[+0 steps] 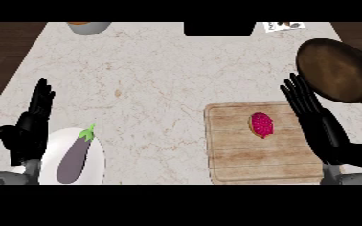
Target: Pick the cupcake from the cutting board and place it in the pan
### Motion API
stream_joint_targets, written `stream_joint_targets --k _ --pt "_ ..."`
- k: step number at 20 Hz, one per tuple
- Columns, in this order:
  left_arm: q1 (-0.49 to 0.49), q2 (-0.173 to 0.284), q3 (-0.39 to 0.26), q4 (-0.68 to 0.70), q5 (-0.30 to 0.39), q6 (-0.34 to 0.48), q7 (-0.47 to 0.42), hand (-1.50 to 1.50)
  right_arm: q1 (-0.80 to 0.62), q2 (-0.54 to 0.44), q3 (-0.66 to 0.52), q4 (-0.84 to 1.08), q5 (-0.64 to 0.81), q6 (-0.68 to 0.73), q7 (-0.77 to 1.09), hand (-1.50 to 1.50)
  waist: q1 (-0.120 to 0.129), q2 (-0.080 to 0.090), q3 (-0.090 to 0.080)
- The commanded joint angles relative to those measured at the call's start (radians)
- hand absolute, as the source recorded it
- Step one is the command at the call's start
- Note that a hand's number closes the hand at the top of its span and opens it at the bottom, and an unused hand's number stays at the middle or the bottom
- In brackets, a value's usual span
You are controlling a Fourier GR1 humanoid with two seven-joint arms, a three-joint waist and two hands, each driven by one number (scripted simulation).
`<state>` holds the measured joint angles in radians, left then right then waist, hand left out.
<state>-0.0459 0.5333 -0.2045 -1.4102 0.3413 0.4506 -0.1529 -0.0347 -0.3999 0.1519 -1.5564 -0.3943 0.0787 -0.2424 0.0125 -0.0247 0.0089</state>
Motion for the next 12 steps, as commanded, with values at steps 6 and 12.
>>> stream_joint_targets --k 6,12 --pt "-0.055 -0.141 -0.155 -0.129 -0.022 -0.121 -0.068 0.00 -0.126 -0.071 -0.172 -0.063 -0.106 0.045 0.023 1.50 -0.027 0.022 -0.009" --pt "-0.024 -0.151 -0.178 -0.203 -0.013 -0.141 0.011 0.00 0.257 -0.068 -0.209 -0.130 0.100 -0.136 -0.070 -1.50 -0.031 0.020 -0.009"
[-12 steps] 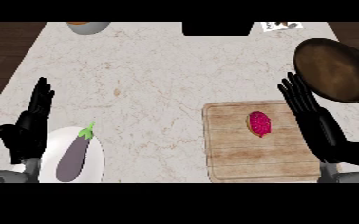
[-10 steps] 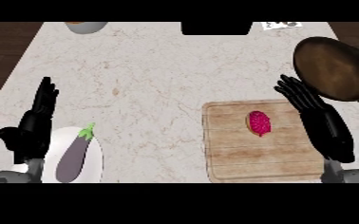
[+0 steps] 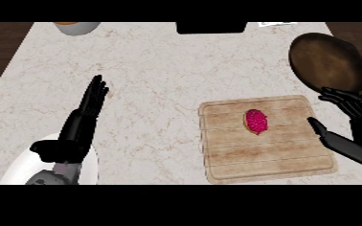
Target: Pick the cupcake from the cutting board and place it in the pan
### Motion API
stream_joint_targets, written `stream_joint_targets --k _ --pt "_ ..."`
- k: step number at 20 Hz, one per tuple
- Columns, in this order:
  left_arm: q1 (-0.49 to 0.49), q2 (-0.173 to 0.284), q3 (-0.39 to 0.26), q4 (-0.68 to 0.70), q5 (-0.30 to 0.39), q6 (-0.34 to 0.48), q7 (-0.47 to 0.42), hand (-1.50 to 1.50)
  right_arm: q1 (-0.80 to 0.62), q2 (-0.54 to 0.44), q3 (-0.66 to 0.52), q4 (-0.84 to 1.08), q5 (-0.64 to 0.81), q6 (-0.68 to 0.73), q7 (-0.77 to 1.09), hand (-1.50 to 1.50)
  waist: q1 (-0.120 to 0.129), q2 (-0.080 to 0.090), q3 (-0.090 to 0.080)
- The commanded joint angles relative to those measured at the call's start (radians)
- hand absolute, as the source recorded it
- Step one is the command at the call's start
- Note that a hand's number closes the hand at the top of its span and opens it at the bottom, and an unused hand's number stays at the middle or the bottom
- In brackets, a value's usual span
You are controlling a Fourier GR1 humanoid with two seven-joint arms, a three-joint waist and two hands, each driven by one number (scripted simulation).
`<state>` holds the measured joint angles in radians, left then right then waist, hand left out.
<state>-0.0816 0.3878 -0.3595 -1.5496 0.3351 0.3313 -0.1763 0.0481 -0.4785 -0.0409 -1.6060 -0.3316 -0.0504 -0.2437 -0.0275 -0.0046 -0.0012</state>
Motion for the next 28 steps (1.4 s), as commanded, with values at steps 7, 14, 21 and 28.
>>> stream_joint_targets --k 7,14,21,28 --pt "0.031 -0.087 -0.048 0.024 -0.049 -0.045 -0.060 0.00 0.183 -0.155 -0.086 -0.144 0.164 0.036 0.006 -1.50 0.020 0.004 0.001" --pt "-0.007 -0.105 -0.062 -0.028 -0.076 -0.030 0.027 0.00 0.046 -0.275 0.012 -0.202 0.253 0.115 0.321 -1.50 0.032 0.005 0.000" --pt "-0.055 -0.111 -0.024 0.016 -0.070 -0.048 0.027 0.00 -0.132 -0.300 0.266 -0.181 0.447 0.200 0.589 -1.50 0.052 0.010 -0.001" --pt "0.033 -0.085 -0.009 -0.032 -0.073 -0.083 0.013 0.00 -0.268 -0.188 0.441 -0.063 0.635 0.267 0.720 -1.50 0.049 0.006 0.001"
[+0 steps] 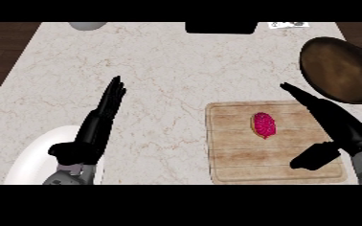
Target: Pick the cupcake from the cutting board and place it in the pan
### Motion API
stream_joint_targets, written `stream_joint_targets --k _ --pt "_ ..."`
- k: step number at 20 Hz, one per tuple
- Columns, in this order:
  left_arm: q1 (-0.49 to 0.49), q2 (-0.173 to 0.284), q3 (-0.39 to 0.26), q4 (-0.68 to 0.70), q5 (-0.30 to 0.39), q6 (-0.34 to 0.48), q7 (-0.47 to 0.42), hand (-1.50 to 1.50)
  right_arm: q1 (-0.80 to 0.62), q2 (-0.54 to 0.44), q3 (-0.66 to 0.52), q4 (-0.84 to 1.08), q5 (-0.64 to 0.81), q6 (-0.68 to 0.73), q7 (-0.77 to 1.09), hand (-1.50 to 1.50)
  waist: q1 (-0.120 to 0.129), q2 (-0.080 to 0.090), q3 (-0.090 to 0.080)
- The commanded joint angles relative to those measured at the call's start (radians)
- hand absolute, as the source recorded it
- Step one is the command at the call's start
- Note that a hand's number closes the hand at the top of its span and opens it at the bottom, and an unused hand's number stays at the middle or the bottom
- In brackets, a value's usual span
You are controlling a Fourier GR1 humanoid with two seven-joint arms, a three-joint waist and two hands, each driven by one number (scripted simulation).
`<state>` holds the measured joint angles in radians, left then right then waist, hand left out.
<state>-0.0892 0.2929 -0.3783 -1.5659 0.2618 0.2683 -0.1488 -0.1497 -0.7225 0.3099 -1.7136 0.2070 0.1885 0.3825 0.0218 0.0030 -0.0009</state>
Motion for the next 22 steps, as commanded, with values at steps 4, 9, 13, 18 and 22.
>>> stream_joint_targets --k 4,9,13,18,22 --pt "0.024 -0.050 0.013 -0.027 -0.060 0.005 0.035 0.00 -0.073 0.121 0.029 0.112 0.121 0.096 0.045 -1.50 -0.017 -0.003 0.001" --pt "0.031 -0.044 0.100 0.064 -0.035 -0.098 -0.060 0.00 -0.002 0.186 0.043 0.056 0.189 0.112 0.095 -1.50 -0.023 -0.003 0.001" --pt "0.041 -0.096 0.072 0.001 -0.114 -0.053 0.016 0.00 -0.055 0.233 -0.037 0.173 0.235 0.135 0.017 -1.50 -0.020 -0.003 0.001" --pt "0.025 -0.113 0.137 0.053 -0.099 -0.126 -0.011 0.00 -0.086 0.311 -0.086 0.199 0.263 0.155 0.029 -1.50 -0.020 -0.003 0.001" --pt "0.055 -0.127 0.129 -0.024 -0.143 -0.121 0.043 0.00 -0.093 0.393 -0.065 0.261 0.358 0.104 -0.007 -1.50 -0.018 -0.003 0.001"
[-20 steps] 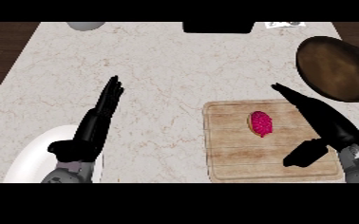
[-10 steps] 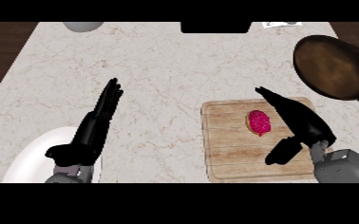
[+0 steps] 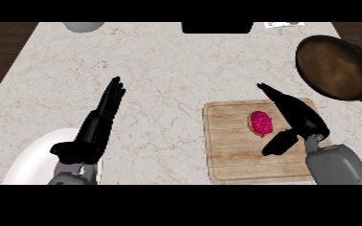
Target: Pick the cupcake from the cutting board and place it in the pan
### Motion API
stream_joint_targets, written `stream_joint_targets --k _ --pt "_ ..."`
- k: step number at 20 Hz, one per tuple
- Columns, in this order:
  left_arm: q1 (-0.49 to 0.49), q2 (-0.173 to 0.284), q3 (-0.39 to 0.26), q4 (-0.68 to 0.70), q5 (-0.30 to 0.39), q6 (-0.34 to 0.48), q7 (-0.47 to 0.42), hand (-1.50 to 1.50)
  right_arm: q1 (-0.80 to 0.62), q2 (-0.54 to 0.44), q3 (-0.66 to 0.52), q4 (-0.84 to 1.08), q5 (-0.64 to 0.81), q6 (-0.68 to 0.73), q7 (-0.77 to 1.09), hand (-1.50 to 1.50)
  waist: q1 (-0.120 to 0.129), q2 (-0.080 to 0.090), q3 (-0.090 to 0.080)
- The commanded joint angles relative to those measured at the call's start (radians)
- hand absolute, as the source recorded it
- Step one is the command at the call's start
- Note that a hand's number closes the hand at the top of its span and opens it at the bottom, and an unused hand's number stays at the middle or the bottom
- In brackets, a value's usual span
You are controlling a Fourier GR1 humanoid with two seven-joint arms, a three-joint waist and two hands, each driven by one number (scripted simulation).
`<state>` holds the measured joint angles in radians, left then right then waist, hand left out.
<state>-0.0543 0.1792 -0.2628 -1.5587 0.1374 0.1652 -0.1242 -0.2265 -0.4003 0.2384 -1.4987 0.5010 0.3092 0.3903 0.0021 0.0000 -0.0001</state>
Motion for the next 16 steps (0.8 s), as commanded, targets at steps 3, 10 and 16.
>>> stream_joint_targets --k 3,10,16 --pt "-0.009 -0.033 0.045 0.015 -0.036 -0.039 0.021 0.00 0.032 0.019 -0.067 0.037 0.057 0.036 -0.086 -1.50 -0.002 0.000 0.000" --pt "-0.053 -0.039 0.071 0.029 -0.037 -0.048 0.033 0.00 -0.100 0.087 -0.001 0.312 0.146 0.041 -0.137 1.50 0.004 0.002 0.000" --pt "0.002 -0.088 0.043 0.000 -0.072 -0.034 0.014 0.00 -0.049 0.098 0.051 0.287 0.271 -0.026 -0.206 1.50 -0.001 0.000 0.000"
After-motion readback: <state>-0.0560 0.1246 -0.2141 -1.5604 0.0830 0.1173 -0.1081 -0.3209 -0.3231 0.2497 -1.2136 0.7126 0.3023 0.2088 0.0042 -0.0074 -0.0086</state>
